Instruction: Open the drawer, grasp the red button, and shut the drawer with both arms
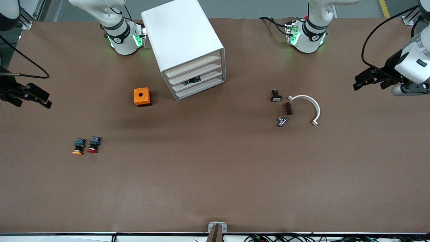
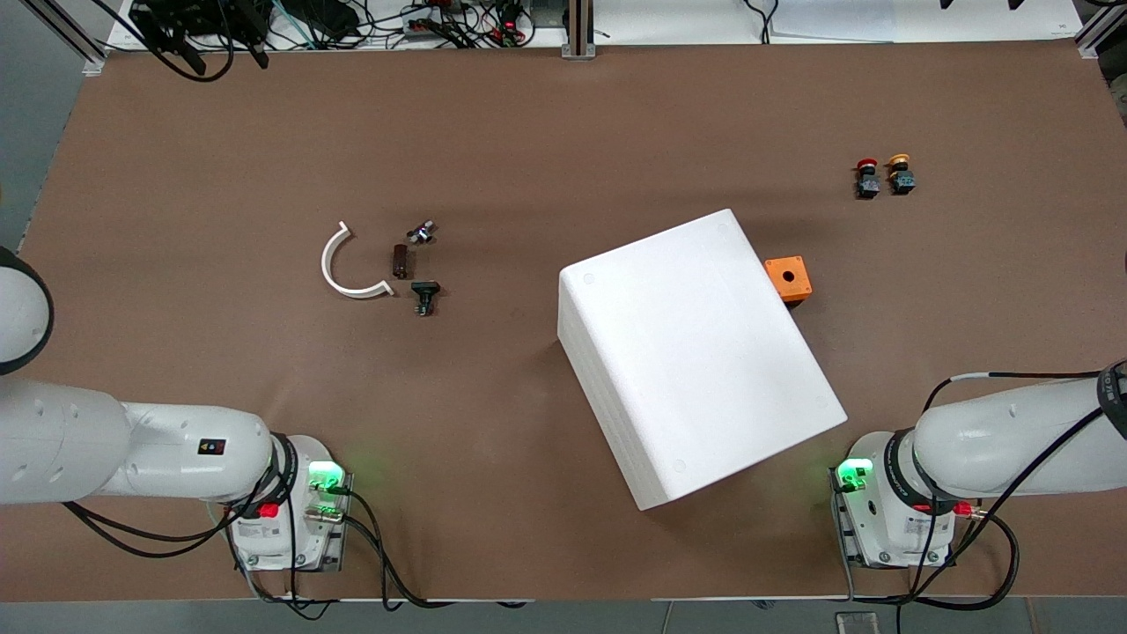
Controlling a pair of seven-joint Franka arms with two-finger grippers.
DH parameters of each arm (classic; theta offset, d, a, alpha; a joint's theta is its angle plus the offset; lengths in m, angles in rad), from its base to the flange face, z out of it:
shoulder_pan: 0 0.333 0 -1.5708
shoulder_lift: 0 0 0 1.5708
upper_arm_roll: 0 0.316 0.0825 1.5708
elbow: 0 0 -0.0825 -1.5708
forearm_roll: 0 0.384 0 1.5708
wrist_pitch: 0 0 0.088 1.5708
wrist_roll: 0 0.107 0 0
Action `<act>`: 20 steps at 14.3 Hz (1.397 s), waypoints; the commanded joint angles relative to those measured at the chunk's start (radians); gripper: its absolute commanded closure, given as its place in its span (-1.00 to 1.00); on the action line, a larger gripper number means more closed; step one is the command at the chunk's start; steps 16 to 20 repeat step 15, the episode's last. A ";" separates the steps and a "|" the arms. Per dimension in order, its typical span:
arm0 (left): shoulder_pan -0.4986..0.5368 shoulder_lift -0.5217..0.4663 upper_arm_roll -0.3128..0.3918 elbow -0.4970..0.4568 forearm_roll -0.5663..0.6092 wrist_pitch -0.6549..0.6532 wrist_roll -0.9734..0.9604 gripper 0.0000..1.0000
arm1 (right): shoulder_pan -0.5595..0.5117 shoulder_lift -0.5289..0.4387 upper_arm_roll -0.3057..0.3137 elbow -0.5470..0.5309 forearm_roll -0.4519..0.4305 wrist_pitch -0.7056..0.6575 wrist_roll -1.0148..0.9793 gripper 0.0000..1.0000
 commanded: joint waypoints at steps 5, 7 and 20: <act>-0.009 0.025 -0.012 0.121 0.025 -0.121 0.003 -1.00 | 0.002 0.008 0.002 0.066 0.007 -0.030 0.014 -1.00; -0.007 0.027 -0.016 0.121 0.023 -0.123 0.001 -1.00 | 0.002 0.005 0.004 0.066 0.007 -0.030 0.015 -1.00; 0.000 0.030 -0.018 0.123 0.022 -0.123 0.009 -1.00 | -0.002 -0.004 -0.001 0.065 0.002 -0.024 0.003 -1.00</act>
